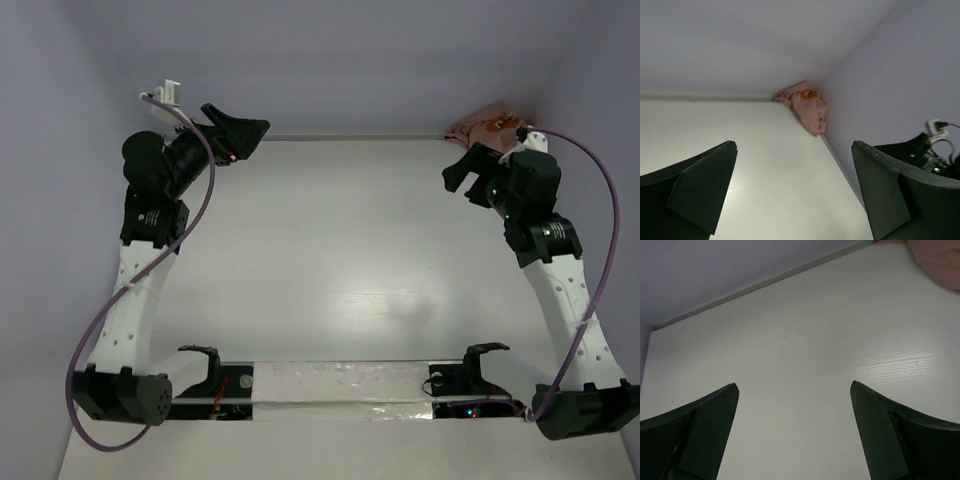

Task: Fold and stack the t-shirts
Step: Grab the tshirt from the pile

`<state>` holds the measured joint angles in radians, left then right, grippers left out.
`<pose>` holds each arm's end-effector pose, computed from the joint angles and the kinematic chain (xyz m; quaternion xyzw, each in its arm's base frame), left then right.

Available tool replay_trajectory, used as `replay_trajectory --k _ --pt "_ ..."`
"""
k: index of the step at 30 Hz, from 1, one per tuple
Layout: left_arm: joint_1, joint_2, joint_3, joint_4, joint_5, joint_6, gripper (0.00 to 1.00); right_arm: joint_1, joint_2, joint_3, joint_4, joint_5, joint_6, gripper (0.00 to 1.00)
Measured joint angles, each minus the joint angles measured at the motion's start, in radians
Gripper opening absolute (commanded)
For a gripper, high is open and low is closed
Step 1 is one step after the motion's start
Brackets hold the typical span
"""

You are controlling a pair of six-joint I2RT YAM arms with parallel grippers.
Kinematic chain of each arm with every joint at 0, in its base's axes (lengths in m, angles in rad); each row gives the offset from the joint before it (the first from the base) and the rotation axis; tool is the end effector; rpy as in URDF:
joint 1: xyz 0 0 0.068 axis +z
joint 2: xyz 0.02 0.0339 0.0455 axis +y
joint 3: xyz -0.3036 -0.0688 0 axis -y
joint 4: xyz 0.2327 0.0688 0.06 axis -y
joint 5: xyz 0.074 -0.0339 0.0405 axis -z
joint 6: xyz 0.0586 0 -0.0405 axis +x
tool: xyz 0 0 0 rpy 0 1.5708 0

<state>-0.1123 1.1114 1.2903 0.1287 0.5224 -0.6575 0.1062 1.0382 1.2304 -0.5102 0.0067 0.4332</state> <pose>0.2179 -0.0540 0.5239 0.0472 0.6055 -0.4341 0.6654 0.2076 0.0217 0.4369 0.1338 0.7990 0.1536 0.5658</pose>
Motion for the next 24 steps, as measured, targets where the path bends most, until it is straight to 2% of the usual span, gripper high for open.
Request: replay_trajectory --k 2,3,4,5,7,8,10,11,13,14,15,17,18,24 --pt "0.0 0.048 -0.001 -0.035 -0.001 0.006 0.99 0.0 0.0 -0.001 -0.007 0.035 -0.005 0.89" --pt "0.0 0.068 -0.006 -0.055 -0.002 0.008 0.99 0.0 0.0 -0.001 -0.009 0.046 -0.005 0.8" --pt "0.0 0.079 -0.016 -0.07 -0.005 0.012 0.99 0.0 0.0 -0.001 -0.009 0.055 -0.004 0.66" --pt "0.0 0.082 -0.035 -0.082 -0.006 0.014 0.99 0.0 0.0 -0.001 -0.009 0.064 -0.007 0.32" --pt "0.0 0.079 -0.063 -0.099 -0.007 0.018 0.99 0.0 0.001 -0.003 -0.008 0.087 0.003 0.09" --pt "-0.001 0.078 -0.072 -0.101 -0.007 0.021 0.94 0.0 0.003 -0.005 -0.005 0.095 0.006 0.0" --pt "-0.008 0.076 -0.09 -0.105 -0.008 0.023 0.57 0.0 0.019 -0.011 0.002 0.117 0.015 0.0" --pt "-0.016 0.074 -0.1 -0.106 -0.011 0.026 0.29 0.0 0.029 -0.012 0.005 0.127 0.016 0.0" --pt "-0.037 0.073 -0.116 -0.11 -0.016 0.051 0.09 -0.016 0.09 -0.013 0.023 0.138 0.02 0.03" --pt "-0.051 0.073 -0.126 -0.116 -0.019 0.055 0.03 -0.027 0.123 -0.013 0.038 0.141 0.023 0.08" --pt "-0.067 0.073 -0.136 -0.119 -0.024 0.066 0.04 -0.052 0.185 -0.013 0.061 0.141 0.033 0.24" --pt "-0.098 0.073 -0.156 -0.14 -0.031 0.086 0.06 -0.106 0.302 -0.013 0.121 0.143 0.056 0.44" --pt "-0.112 0.073 -0.166 -0.153 -0.04 0.098 0.08 -0.137 0.383 -0.012 0.15 0.151 0.069 0.59" --pt "-0.18 0.073 -0.229 -0.201 -0.095 0.156 0.17 -0.258 0.811 0.066 0.257 0.207 0.17 0.62"
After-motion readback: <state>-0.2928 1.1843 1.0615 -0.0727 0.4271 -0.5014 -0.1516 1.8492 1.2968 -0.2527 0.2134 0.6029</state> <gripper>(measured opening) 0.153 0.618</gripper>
